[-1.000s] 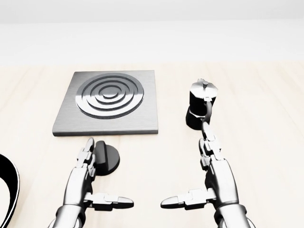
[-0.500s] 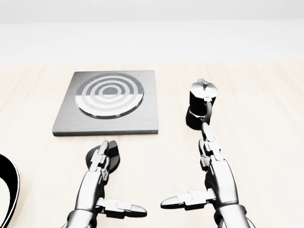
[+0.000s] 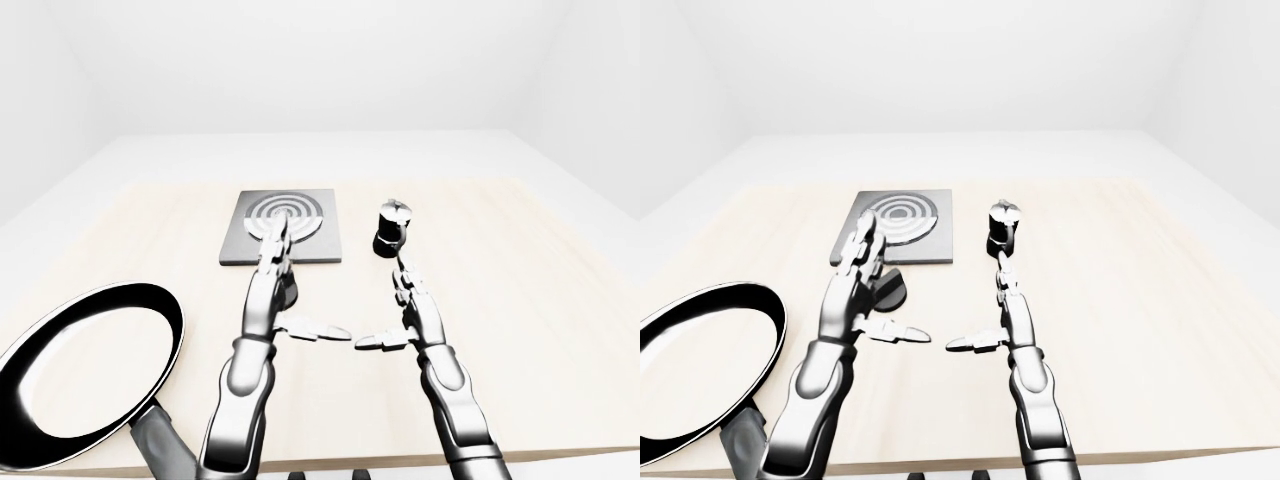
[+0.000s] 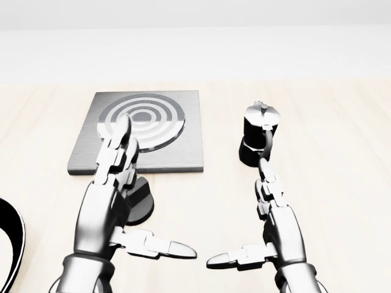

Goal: Turn on the stove.

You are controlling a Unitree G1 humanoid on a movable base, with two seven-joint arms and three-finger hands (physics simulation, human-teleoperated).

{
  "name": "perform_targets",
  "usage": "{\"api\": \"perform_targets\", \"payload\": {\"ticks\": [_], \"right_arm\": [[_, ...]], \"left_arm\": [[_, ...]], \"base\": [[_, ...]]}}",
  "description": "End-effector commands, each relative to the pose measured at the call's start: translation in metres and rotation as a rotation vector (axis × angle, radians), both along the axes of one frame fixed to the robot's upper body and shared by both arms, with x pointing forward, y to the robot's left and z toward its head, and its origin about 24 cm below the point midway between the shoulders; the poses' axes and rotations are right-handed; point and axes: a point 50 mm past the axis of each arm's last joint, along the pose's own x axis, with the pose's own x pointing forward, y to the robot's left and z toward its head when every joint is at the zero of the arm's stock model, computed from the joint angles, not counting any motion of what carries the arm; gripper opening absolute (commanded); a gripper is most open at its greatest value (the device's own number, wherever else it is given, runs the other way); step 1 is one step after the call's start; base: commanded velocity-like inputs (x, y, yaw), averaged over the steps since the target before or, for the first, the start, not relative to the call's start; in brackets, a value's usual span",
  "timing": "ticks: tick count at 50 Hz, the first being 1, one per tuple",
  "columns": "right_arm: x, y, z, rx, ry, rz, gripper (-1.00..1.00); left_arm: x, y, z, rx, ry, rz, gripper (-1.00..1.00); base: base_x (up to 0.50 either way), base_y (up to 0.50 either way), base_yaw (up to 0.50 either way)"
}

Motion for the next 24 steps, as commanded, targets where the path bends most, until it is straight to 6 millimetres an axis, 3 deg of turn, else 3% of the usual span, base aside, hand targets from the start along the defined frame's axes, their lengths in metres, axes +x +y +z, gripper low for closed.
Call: {"api": "perform_targets", "payload": {"ticks": [1, 16, 24], "right_arm": [[0.000, 0.000, 0.000, 0.000, 0.001, 0.001, 1.00], [0.002, 0.000, 0.003, -0.003, -0.005, 0.001, 1.00], [0.002, 0.001, 0.005, -0.004, -0.007, 0.003, 1.00]], "left_arm": [[-0.023, 0.005, 0.058, -0.047, -0.262, -0.003, 1.00], [-0.035, 0.026, 0.100, -0.042, -0.477, 0.057, 1.00], [-0.036, 0.028, 0.099, -0.033, -0.471, 0.064, 1.00]], "base": [[0.00, 0.00, 0.00], [0.00, 0.00, 0.00], [0.00, 0.00, 0.00]]}}
